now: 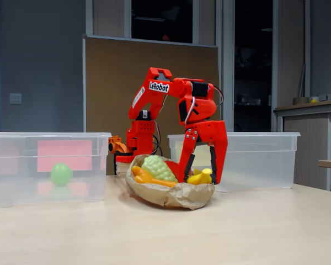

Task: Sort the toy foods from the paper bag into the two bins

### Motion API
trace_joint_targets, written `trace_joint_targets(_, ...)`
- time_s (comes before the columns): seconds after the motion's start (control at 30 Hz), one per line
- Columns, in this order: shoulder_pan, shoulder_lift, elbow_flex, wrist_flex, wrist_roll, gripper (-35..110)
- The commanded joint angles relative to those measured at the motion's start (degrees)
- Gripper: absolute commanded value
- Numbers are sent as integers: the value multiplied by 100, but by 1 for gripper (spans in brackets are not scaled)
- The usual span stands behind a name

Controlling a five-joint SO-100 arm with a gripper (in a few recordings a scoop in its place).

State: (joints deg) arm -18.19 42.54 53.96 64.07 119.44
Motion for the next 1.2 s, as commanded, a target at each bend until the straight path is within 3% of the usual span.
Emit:
trace_joint_targets(0.0, 44, 97, 18, 167, 97, 4)
trace_joint_targets(0.37, 185, 703, -747, 1819, -334, 0)
trace_joint_targets(0.7, 527, 1195, -2092, 3349, -1512, 0)
trace_joint_targets(1.17, 1881, 4676, 272, 4078, -2979, 0)
